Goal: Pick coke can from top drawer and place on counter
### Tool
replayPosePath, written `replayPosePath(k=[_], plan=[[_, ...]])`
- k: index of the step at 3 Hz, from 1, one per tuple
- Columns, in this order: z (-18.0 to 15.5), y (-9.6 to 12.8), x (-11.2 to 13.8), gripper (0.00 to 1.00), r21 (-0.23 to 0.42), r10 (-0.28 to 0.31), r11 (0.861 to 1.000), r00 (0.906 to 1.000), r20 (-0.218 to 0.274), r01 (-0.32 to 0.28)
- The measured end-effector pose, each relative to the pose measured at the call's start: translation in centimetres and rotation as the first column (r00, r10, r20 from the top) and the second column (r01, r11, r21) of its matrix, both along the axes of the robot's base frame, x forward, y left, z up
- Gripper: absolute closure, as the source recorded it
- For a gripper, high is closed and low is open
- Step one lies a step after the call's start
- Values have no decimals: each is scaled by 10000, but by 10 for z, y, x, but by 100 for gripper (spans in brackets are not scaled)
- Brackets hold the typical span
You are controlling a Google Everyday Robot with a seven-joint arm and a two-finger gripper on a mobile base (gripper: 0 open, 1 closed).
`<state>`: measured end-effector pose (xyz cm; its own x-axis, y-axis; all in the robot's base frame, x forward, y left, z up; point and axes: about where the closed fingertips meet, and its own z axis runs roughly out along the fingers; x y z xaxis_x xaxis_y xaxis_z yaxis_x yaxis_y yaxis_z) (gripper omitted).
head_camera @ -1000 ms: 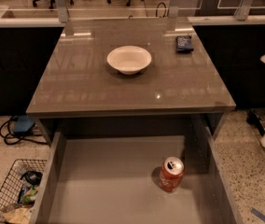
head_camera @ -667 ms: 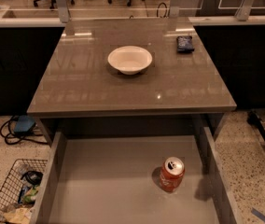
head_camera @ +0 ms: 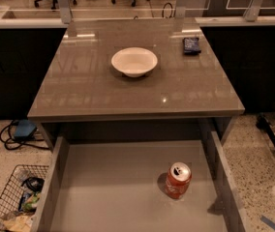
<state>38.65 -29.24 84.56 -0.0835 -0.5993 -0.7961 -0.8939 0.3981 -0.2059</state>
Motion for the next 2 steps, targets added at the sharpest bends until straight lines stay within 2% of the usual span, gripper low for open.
replayPosePath(k=[1,2], plan=[[-25,1,5,0,771,106,9970,9999,-104,-97],[-25,1,5,0,772,108,9970,9999,-104,-100]])
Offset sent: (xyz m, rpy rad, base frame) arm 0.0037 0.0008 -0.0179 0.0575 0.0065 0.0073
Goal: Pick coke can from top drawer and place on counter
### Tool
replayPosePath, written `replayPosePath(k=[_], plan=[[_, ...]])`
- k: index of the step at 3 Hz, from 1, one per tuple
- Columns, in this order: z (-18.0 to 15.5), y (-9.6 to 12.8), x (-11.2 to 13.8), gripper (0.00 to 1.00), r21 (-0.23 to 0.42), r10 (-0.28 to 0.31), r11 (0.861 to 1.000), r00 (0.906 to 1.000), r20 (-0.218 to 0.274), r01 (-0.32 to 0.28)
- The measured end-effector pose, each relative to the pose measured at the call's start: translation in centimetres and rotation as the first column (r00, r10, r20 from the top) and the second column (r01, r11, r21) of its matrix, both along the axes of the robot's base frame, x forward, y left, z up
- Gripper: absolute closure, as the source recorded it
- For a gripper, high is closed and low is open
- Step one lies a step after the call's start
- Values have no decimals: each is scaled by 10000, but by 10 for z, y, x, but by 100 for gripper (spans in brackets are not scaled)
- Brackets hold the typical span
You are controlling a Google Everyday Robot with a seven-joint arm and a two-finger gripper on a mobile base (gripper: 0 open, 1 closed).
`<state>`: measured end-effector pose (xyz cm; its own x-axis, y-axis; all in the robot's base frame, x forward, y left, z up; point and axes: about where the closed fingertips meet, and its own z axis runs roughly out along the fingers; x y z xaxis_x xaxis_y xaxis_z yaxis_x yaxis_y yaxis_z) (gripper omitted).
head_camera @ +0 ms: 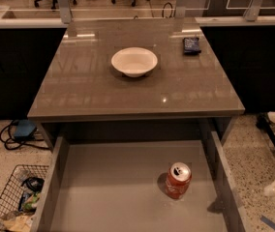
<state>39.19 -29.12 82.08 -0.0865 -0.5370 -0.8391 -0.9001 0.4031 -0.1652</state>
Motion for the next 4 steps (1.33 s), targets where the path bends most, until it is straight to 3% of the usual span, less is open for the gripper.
replayPosePath(k=[1,3,4], plan=[[-19,8,5,0,444,272,9987,9995,-152,-265],[-73,39,8,0,1857,1105,9771,9936,-230,-1044],[-87,58,4,0,2095,1454,9679,9892,-171,-1387]])
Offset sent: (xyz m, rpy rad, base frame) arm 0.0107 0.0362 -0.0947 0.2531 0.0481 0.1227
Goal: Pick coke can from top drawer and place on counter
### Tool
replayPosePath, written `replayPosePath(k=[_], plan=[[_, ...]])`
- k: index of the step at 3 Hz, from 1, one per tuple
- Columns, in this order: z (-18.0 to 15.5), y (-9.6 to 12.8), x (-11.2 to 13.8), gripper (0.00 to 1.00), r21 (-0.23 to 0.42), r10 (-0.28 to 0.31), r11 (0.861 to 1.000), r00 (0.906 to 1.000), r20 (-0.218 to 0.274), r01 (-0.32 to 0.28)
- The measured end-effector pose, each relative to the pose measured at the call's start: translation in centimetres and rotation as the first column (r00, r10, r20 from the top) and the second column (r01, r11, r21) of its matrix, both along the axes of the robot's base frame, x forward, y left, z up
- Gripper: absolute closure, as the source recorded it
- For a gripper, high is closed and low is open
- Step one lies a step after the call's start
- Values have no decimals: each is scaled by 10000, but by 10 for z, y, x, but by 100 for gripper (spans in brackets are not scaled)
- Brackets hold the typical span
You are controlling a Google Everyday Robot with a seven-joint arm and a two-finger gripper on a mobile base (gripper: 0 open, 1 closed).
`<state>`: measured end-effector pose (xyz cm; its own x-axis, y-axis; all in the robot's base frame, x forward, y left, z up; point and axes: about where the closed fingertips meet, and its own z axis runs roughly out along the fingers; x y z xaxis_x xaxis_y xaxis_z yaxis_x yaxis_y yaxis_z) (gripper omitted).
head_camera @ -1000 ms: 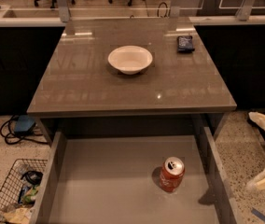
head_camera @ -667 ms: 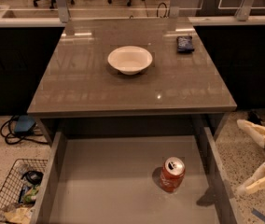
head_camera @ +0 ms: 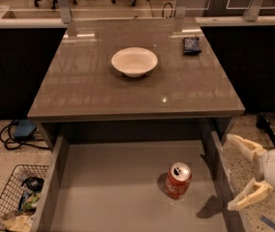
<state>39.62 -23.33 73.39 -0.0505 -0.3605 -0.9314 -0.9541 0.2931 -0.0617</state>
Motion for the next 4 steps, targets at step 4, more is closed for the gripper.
replayPosePath(k=[4], plan=[[-55,95,0,0,207,967,9951,9952,170,-970]])
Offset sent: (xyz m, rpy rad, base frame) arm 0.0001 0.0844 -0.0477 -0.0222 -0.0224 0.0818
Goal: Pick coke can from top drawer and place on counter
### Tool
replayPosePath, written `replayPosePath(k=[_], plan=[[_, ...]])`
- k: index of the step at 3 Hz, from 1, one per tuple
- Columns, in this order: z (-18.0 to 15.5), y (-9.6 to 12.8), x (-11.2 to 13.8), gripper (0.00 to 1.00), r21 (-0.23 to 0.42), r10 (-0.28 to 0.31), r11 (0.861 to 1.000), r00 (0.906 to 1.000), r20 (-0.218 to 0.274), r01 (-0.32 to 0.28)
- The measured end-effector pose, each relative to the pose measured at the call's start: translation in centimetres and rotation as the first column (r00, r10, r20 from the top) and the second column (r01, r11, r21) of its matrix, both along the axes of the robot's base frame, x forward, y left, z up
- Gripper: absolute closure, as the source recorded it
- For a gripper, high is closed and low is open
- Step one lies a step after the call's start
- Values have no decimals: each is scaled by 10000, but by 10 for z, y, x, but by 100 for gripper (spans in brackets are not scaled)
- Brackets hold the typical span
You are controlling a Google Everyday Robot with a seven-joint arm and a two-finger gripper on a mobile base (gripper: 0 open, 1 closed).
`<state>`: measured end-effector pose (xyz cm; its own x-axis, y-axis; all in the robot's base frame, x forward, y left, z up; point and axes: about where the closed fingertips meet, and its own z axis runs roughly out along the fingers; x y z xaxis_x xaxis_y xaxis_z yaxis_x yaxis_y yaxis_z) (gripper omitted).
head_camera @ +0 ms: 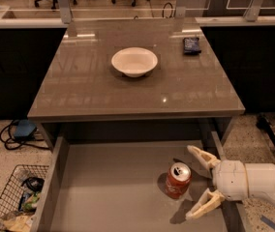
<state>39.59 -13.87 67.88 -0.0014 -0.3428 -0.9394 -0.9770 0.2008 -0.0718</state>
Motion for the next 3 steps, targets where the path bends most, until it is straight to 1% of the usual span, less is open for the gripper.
replayPosePath(k=[1,2,3], plan=[[-10,14,0,18,48,185,9998,9998,-38,-185],[-11,18,0,49,63,246,9997,9997,-45,-246],[-11,19,0,72,70,275,9996,9996,-47,-275]])
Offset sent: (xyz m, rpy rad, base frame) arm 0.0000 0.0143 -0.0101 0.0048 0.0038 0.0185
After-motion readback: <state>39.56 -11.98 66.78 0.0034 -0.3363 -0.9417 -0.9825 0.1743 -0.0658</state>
